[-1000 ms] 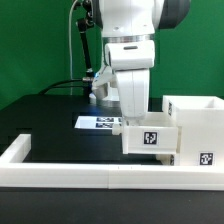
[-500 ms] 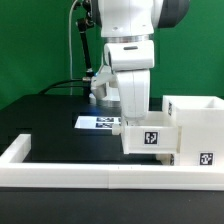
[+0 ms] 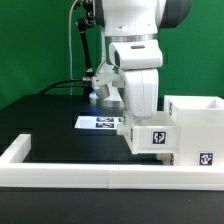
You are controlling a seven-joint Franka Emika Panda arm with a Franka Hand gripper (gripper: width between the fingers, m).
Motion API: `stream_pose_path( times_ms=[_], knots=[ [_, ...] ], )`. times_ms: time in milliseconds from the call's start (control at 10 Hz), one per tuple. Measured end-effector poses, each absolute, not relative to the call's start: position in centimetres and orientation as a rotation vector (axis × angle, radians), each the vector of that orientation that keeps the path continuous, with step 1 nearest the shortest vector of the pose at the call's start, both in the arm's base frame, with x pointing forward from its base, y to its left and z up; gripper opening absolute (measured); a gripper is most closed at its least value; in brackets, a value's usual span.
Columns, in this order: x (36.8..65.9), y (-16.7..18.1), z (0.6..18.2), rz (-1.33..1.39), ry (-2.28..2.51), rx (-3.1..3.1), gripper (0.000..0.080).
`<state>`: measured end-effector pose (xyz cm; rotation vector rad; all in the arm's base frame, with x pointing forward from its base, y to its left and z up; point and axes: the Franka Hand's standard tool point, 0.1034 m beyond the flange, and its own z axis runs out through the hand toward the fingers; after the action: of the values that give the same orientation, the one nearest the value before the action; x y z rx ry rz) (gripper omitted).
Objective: Assemble drawer
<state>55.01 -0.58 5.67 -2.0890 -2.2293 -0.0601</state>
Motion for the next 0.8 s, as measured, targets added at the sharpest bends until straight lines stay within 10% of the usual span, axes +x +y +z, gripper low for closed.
stream_pose_path(
  times_ms=[800],
  knots=[
    [55.1,1.2,5.7,-0.058,-2.216,-2.102,0.0042]
  ],
)
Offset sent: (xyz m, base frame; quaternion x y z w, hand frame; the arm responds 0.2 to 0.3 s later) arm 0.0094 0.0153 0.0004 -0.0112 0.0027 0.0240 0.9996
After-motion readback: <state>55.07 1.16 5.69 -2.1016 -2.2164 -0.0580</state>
